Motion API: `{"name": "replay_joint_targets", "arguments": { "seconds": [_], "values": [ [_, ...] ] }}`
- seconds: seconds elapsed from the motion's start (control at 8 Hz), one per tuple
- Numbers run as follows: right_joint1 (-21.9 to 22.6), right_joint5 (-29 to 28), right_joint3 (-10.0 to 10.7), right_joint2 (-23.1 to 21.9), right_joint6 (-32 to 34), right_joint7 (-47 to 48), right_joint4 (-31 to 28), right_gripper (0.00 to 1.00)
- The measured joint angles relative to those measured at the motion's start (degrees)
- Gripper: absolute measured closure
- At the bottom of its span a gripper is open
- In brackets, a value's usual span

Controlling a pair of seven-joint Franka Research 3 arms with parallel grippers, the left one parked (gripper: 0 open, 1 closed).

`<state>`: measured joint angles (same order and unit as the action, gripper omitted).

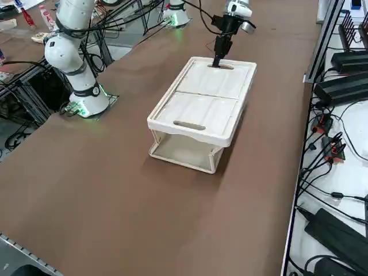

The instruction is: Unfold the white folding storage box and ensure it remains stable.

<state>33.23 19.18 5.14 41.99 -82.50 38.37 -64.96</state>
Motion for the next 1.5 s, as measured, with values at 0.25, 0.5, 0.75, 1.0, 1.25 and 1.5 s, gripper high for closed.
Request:
{"name": "replay_joint_targets", "arguments": {
  "seconds": [0.25, 0.5, 0.75, 1.0, 1.25, 1.5],
  "values": [
    [0.0, 0.0, 0.0, 0.0, 0.0, -1.0, 0.0, 0.74],
    [0.0, 0.0, 0.0, 0.0, 0.3, -1.6, 0.0, 0.74],
    [0.2, 0.0, 0.0, 0.0, 1.1, -2.8, 0.1, 0.74],
    [0.3, -0.1, 0.0, 0.0, 1.8, -3.4, 0.2, 0.74],
    [0.4, -0.1, 0.0, 0.0, 2.2, -4.6, 0.2, 0.74],
    [0.4, -0.1, 0.0, 0.0, 2.2, -6.0, 0.2, 0.74]
  ]
}}
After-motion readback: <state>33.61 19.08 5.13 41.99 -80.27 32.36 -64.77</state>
